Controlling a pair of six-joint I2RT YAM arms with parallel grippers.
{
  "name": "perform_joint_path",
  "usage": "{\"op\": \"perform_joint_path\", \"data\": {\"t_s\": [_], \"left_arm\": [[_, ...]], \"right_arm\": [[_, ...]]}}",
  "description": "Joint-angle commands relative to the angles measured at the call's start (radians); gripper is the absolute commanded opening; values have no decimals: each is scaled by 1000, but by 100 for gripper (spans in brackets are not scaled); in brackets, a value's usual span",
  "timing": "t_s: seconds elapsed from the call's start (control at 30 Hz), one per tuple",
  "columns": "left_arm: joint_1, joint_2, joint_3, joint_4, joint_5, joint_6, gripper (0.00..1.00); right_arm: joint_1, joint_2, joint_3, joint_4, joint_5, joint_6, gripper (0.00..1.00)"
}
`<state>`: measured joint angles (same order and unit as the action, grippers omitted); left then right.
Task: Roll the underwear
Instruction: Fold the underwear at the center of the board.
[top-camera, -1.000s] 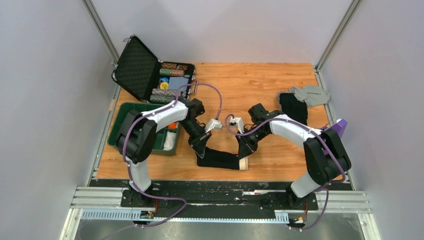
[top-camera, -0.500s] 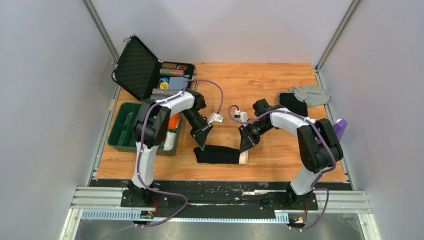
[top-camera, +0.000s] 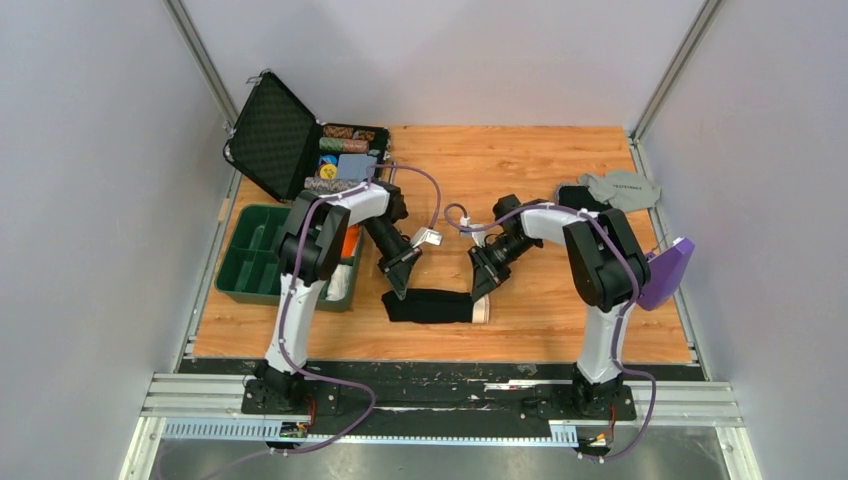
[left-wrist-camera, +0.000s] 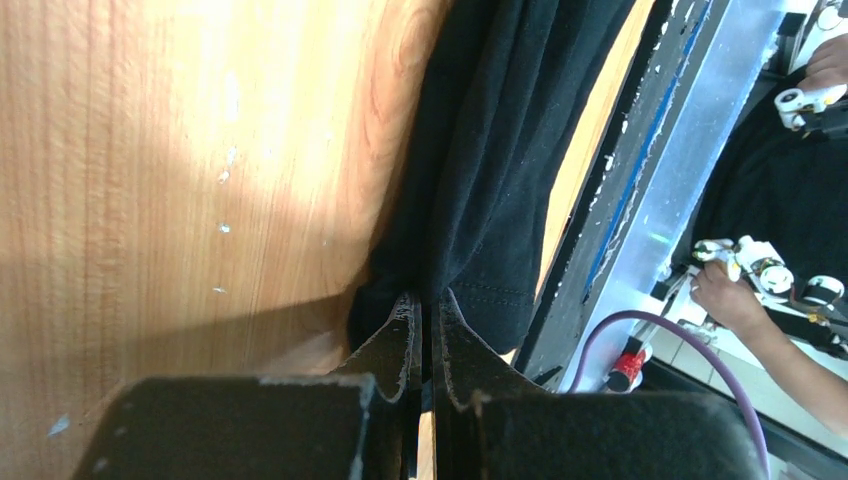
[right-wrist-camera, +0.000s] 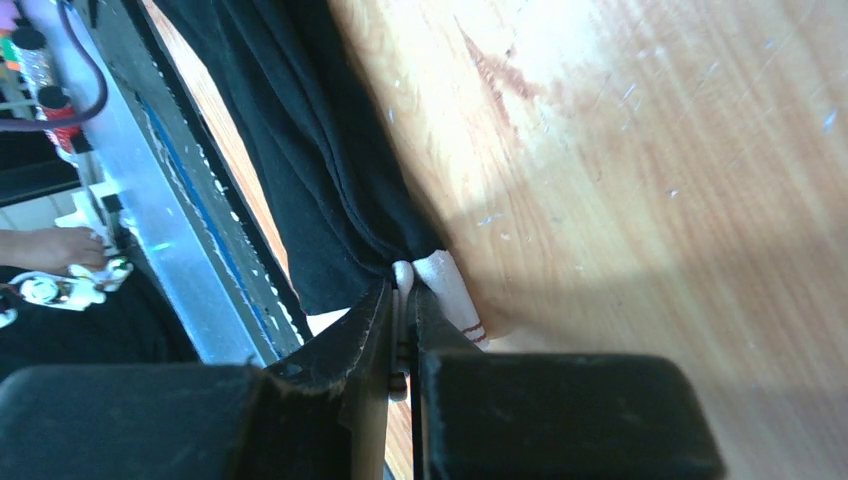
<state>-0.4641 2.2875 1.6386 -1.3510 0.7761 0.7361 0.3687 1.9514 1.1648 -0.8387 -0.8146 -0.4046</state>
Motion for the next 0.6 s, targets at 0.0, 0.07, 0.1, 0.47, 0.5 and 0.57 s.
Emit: {"op": "perform_joint_path", "data": {"t_s": [0.0,0.07,0.1,0.47,0.5,0.57], "left_arm": [[14,-40,-76,88,-66,13,2],[17,-78,-124,173,-83,-28,8],[23,-109,-139,206,-85,-47,10],[65,-618,-440,717,-188,-298,49],[50,-683,-463,742,-196,-285,50],[11,-756,-534,796,-210,-232,50]], "right_arm": [[-10,85,74,-11,54,7,0],[-9,109,97,-13,65,20,0],[-9,126,114,-18,77,30,0],[12,270,299,-134,192,44,0],[14,277,308,-140,193,46,0],[18,284,314,-142,199,49,0]]}}
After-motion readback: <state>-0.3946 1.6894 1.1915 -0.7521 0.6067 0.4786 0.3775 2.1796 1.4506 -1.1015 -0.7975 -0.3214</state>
